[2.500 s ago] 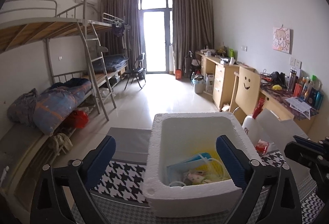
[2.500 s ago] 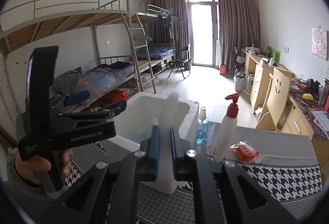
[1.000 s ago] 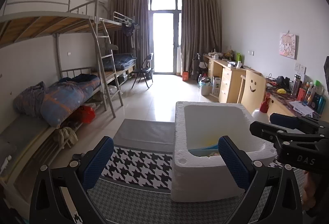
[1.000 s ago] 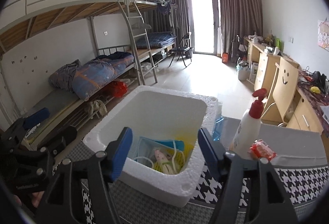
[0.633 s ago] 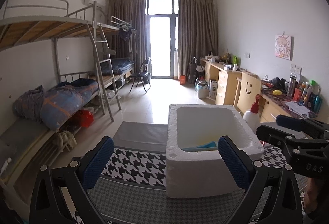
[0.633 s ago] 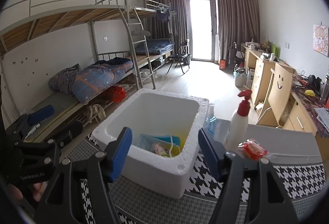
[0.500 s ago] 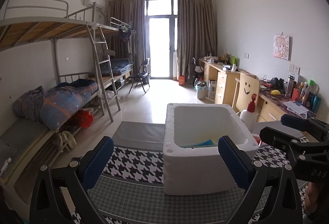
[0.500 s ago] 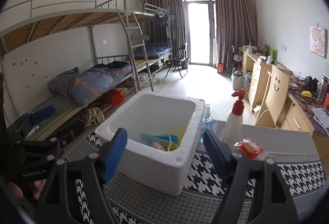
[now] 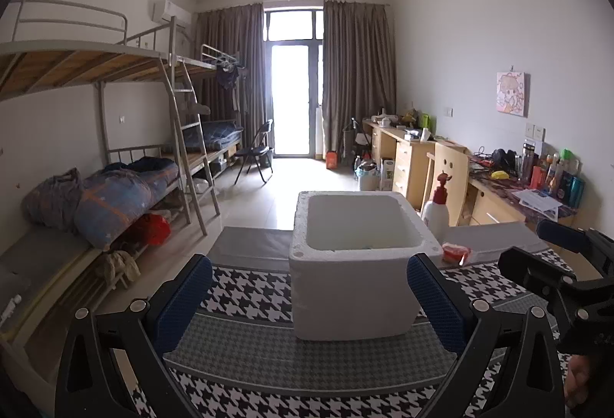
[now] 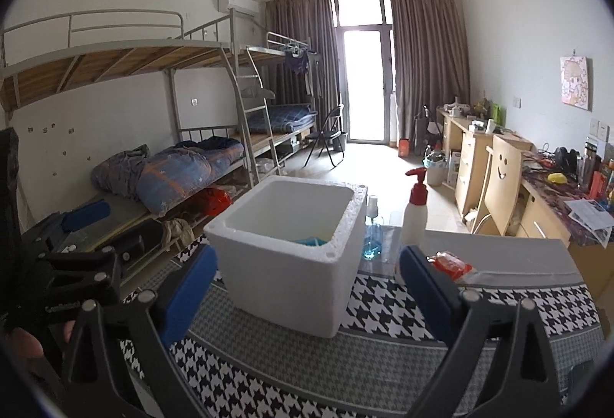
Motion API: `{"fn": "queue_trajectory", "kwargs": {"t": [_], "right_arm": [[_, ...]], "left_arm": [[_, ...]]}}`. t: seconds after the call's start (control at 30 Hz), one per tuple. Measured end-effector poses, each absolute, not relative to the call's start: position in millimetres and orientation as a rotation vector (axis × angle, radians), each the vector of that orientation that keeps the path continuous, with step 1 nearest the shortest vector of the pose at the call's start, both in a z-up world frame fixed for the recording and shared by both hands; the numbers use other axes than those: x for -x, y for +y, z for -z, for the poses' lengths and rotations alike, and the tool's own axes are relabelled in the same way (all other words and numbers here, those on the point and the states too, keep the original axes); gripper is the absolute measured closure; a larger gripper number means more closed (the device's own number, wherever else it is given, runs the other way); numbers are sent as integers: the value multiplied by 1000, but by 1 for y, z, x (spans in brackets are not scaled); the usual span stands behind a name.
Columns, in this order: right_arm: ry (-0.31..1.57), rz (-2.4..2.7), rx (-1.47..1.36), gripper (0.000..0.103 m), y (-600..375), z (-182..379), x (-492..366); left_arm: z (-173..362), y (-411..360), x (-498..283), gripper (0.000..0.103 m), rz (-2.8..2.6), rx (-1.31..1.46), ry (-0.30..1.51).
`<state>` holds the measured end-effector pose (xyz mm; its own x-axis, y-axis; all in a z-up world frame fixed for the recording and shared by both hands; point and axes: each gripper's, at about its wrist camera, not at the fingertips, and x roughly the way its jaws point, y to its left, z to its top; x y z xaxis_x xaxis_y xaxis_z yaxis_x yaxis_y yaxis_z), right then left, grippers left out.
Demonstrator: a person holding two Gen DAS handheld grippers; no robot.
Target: Organize soft objects
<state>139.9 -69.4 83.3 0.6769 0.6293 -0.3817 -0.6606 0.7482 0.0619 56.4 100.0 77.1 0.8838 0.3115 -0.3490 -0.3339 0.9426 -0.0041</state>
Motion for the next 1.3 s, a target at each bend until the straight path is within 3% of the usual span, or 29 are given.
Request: {"fn": "queue_trajectory", "kwargs": {"t": [1.3], "right_arm": [[288,-650,23,5,-118,-39,-69]], "left_arm": [[-35,72,11,1,-323,53,246]]}}
